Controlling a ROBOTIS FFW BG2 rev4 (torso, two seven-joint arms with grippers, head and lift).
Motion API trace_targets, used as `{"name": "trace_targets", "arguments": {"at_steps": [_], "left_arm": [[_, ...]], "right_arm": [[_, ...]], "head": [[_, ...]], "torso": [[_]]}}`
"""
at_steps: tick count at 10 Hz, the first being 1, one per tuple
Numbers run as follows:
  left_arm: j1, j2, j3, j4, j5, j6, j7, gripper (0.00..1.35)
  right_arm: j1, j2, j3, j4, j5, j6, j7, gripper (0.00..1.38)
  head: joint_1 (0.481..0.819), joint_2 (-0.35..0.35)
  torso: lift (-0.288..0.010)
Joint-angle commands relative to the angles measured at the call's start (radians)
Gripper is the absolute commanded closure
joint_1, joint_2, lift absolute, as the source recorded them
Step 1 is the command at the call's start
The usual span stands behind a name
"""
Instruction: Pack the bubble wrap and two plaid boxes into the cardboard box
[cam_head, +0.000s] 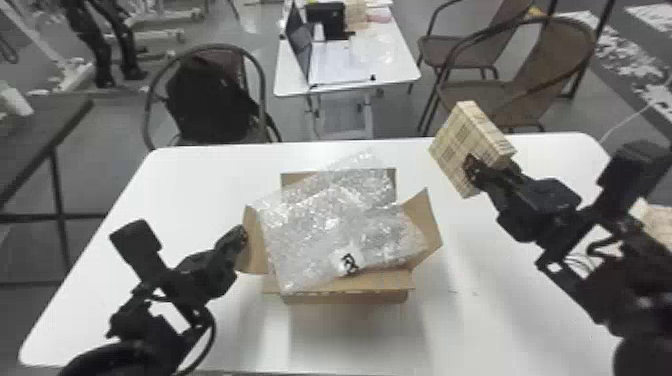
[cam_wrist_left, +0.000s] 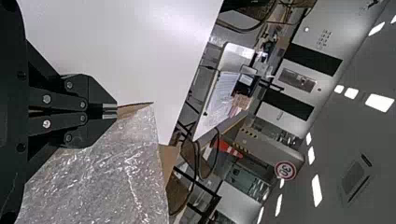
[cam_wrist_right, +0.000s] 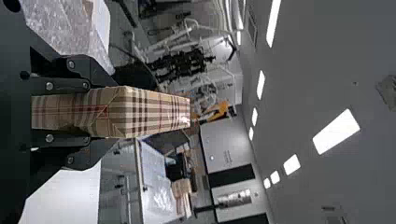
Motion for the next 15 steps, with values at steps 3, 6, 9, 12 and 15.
{"name": "trace_targets", "arguments": {"at_steps": [3,6,9,12,15], "left_arm": [[-0.008,-0.003,-0.007,0.005,-0.006,0.003,0.001,1.22],[-0.011,-0.003,-0.015,0.01,-0.007,0.005,0.001,1.22],[-0.012,-0.003,-0.016,0.011,-0.009,0.005,0.001,1.22],[-0.012,-0.003,-0.016,0.011,-0.009,0.005,0.0,1.22],[-0.012,-0.003,-0.016,0.011,-0.007,0.003,0.001,1.22]], "right_arm": [[-0.201,-0.005,0.167,0.145,-0.076,0.157,0.145,1.05],[-0.298,-0.008,0.246,0.268,-0.12,0.249,0.237,1.05],[-0.338,-0.003,0.278,0.321,-0.12,0.335,0.287,1.04],[-0.338,0.0,0.275,0.32,-0.091,0.328,0.305,0.09],[-0.318,0.009,0.22,0.295,-0.027,0.292,0.343,0.16]], "head": [[0.695,0.251],[0.695,0.319],[0.695,0.35],[0.695,0.35],[0.695,0.35]], "torso": [[-0.104],[-0.104],[-0.104],[-0.104],[-0.104]]}}
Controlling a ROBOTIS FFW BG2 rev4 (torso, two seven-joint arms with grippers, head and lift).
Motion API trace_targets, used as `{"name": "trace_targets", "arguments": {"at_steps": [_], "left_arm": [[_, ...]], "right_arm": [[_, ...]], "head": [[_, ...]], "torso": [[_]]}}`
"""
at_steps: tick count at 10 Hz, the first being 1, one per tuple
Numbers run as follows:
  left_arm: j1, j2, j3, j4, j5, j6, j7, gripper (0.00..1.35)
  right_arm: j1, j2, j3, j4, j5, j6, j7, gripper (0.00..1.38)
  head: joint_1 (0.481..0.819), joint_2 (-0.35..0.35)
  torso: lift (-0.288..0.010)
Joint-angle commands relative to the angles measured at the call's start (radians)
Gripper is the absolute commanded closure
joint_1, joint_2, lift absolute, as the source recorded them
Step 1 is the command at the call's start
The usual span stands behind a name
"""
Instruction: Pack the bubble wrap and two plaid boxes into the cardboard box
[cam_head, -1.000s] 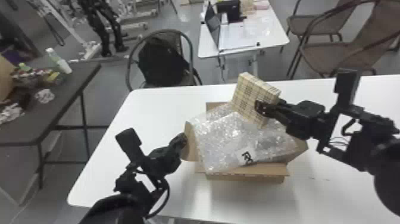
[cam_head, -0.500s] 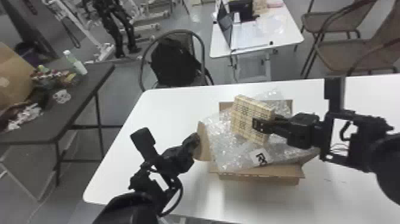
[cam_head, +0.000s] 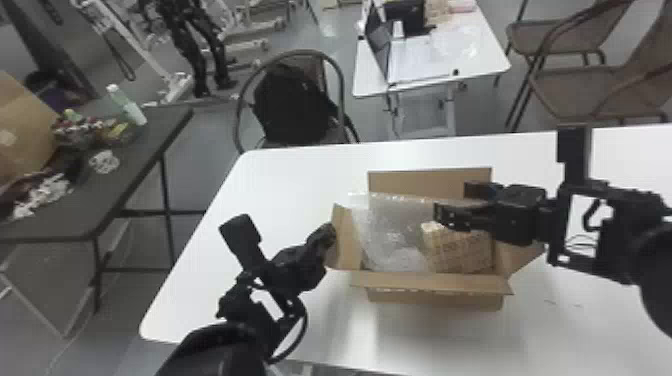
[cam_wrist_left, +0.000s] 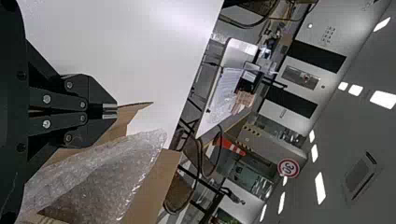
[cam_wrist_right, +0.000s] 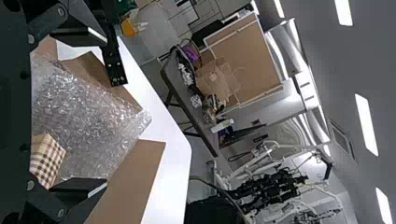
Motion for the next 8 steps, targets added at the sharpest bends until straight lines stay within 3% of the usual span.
{"name": "trace_targets", "arguments": {"at_steps": [1,4,5,7,8], "left_arm": [[0.0,-0.003,0.0,0.0,0.001,-0.004,-0.001,1.22],[0.003,-0.003,0.003,0.0,0.005,-0.013,0.0,1.22],[0.005,-0.003,0.006,0.0,0.01,-0.015,-0.001,1.22],[0.006,-0.003,0.006,0.0,0.011,-0.015,-0.001,1.22],[0.008,-0.003,0.006,0.0,0.013,-0.015,-0.001,1.22]], "right_arm": [[0.056,0.009,-0.062,-0.082,0.103,-0.082,-0.029,0.16],[0.335,0.029,-0.209,-0.298,0.273,-0.308,-0.266,0.16],[0.43,0.031,-0.228,-0.33,0.284,-0.404,-0.355,0.16],[0.611,0.038,-0.235,-0.361,0.322,-0.641,-0.61,0.16],[0.674,0.051,-0.255,-0.358,0.322,-0.688,-0.698,0.16]], "head": [[0.695,0.345],[0.695,0.263],[0.695,0.221],[0.695,0.169],[0.695,0.136]], "torso": [[-0.104],[-0.104],[-0.104],[-0.104],[-0.104]]}}
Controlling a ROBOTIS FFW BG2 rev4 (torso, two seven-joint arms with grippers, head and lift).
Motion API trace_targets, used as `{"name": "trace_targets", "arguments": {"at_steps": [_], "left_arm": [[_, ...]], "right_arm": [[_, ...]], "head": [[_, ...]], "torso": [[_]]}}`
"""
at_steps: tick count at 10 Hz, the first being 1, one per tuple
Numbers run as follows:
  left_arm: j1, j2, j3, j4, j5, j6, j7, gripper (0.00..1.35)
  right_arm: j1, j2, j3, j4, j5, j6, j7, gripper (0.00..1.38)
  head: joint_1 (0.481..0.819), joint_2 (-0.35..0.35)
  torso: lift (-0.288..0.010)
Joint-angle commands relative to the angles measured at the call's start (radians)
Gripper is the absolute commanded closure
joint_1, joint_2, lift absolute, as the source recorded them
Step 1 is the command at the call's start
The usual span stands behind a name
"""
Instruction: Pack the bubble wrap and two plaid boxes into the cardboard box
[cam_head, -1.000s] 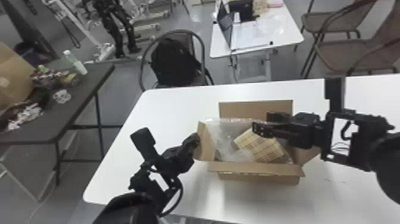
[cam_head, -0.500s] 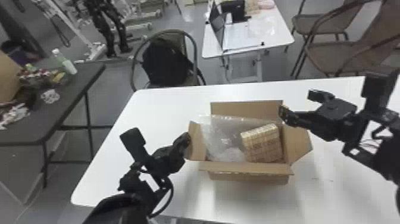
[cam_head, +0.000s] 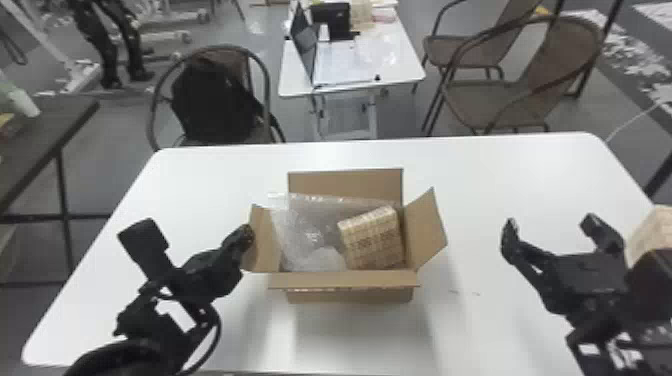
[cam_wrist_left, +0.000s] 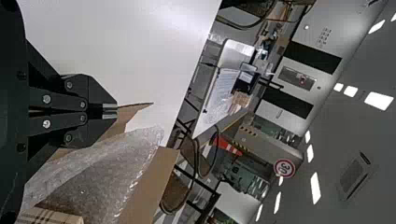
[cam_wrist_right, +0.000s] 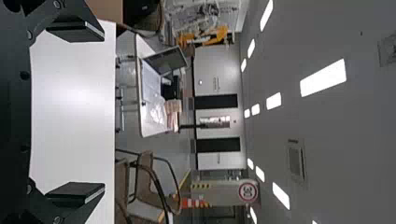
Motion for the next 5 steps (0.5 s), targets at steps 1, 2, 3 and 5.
{"name": "trace_targets", "arguments": {"at_steps": [1,2,3,5], "left_arm": [[0.003,-0.003,0.001,-0.002,0.002,0.0,-0.001,1.22],[0.003,-0.003,0.001,-0.002,0.004,0.0,-0.001,1.22],[0.003,-0.003,0.001,-0.002,0.004,0.0,-0.001,1.22],[0.006,-0.003,0.001,-0.002,0.005,0.0,-0.001,1.22]], "right_arm": [[0.071,0.02,-0.059,0.003,0.007,-0.035,-0.022,0.16],[0.086,0.029,-0.113,0.01,0.015,-0.035,-0.042,0.16],[0.089,0.039,-0.162,0.032,0.019,-0.035,-0.058,0.16],[0.055,0.07,-0.259,0.122,-0.011,-0.031,-0.063,0.16]], "head": [[0.695,0.103],[0.695,0.075],[0.695,0.056],[0.695,-0.026]], "torso": [[-0.104],[-0.104],[-0.104],[-0.104]]}}
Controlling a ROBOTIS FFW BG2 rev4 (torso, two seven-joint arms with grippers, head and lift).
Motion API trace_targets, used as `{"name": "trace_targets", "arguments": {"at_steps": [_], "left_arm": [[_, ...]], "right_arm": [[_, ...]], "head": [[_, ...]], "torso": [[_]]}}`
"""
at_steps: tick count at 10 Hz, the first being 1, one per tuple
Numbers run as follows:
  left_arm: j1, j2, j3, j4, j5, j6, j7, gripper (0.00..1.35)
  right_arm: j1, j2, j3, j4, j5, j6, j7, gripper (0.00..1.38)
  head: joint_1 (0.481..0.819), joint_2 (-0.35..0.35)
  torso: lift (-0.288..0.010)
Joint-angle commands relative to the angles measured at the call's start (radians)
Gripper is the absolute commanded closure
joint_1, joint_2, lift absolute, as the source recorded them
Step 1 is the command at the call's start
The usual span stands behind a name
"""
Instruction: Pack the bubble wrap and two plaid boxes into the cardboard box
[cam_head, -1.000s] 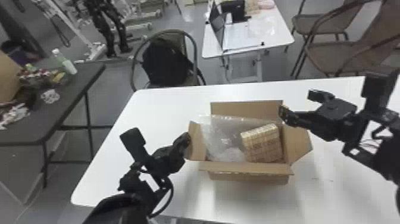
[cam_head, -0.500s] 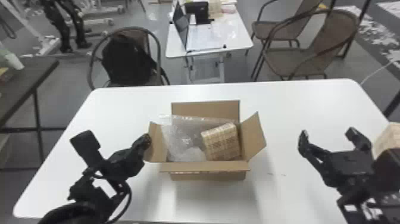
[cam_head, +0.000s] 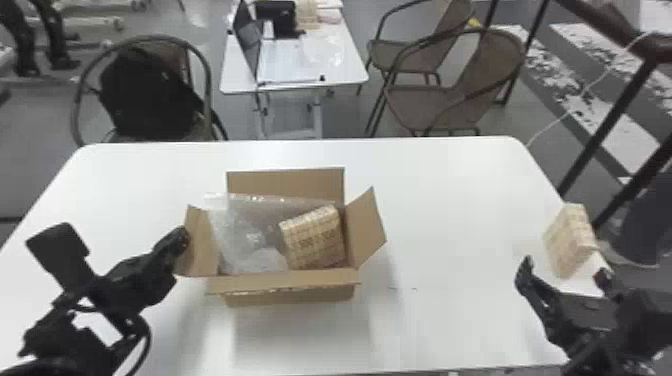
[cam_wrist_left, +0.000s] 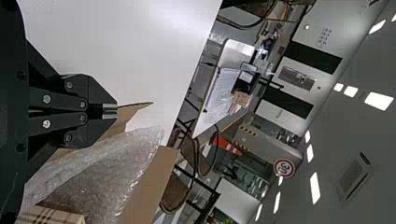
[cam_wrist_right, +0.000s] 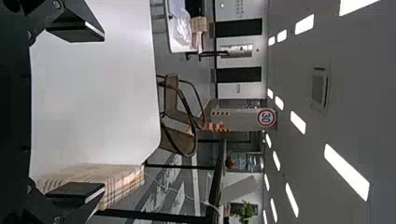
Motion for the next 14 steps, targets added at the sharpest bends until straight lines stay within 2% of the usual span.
{"name": "trace_targets", "arguments": {"at_steps": [1,3,6,9,11,14], "left_arm": [[0.002,-0.003,0.002,0.0,0.001,0.0,0.0,1.22],[0.003,-0.003,0.002,0.0,0.002,0.0,0.0,1.22],[0.006,-0.003,0.002,0.0,0.004,0.0,0.0,1.22],[0.008,-0.003,0.0,0.0,0.005,0.0,-0.002,1.22],[0.011,-0.003,0.002,0.0,0.008,0.0,-0.002,1.22],[0.014,-0.003,0.002,0.0,0.008,-0.001,-0.005,1.22]], "right_arm": [[-0.041,0.015,-0.066,0.09,-0.037,0.006,0.001,0.16],[-0.097,0.009,-0.128,0.18,-0.051,0.031,0.003,0.16],[-0.196,-0.047,-0.149,0.298,-0.096,0.04,0.033,0.16],[-0.315,-0.067,-0.149,0.399,-0.096,0.046,0.101,0.16],[-0.358,-0.071,-0.149,0.445,-0.077,0.045,0.118,0.16],[-0.415,-0.1,-0.149,0.53,-0.057,0.045,0.13,0.16]], "head": [[0.695,-0.061],[0.695,-0.106],[0.695,-0.162],[0.695,-0.166],[0.695,-0.159],[0.695,-0.16]], "torso": [[-0.104],[-0.104],[-0.104],[-0.104],[-0.104],[-0.104]]}}
